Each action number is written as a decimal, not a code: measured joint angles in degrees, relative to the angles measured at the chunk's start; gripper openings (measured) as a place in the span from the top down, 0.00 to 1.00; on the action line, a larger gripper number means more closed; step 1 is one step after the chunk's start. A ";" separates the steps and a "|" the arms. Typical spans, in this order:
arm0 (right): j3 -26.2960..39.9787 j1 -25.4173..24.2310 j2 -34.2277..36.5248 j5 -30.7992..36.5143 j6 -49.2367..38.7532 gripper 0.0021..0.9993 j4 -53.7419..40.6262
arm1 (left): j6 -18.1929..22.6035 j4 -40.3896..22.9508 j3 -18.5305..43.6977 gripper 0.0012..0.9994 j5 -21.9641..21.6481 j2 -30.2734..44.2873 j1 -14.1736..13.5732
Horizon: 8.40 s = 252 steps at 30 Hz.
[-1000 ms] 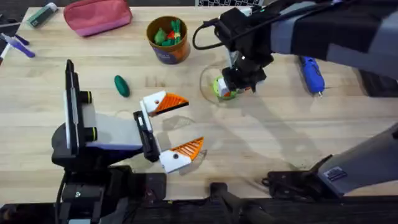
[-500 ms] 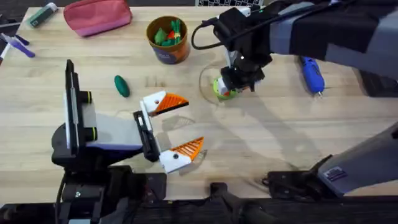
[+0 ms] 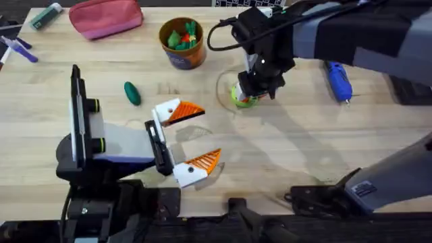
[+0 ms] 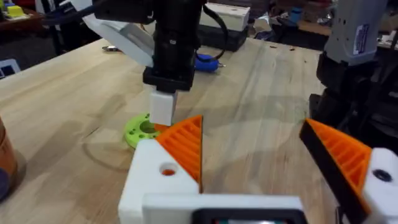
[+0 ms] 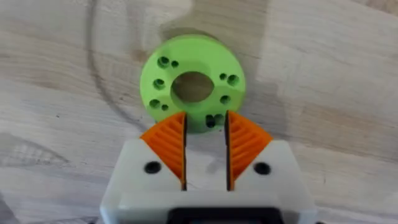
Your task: Pick up the gripper from the table and insert it into the empty holder that is missing its gripper. Then pick up a screw, insert it into the mounting hole, and use the screwdriver to tighten it. Finally, clean up the table by picking up the vegetable and placing it into the bucket.
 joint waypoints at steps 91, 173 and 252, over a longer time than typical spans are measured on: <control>55.31 20.45 5.08 -0.21 -20.95 1.00 -37.46 | 0.15 0.00 0.00 0.01 0.00 0.00 0.00; 56.13 29.42 11.67 -7.14 -45.27 1.00 -33.18 | 0.17 0.00 0.00 0.01 0.00 0.00 0.00; 56.13 29.42 12.88 -7.14 -45.23 1.00 -33.90 | 0.17 0.00 0.00 0.01 0.00 0.00 0.00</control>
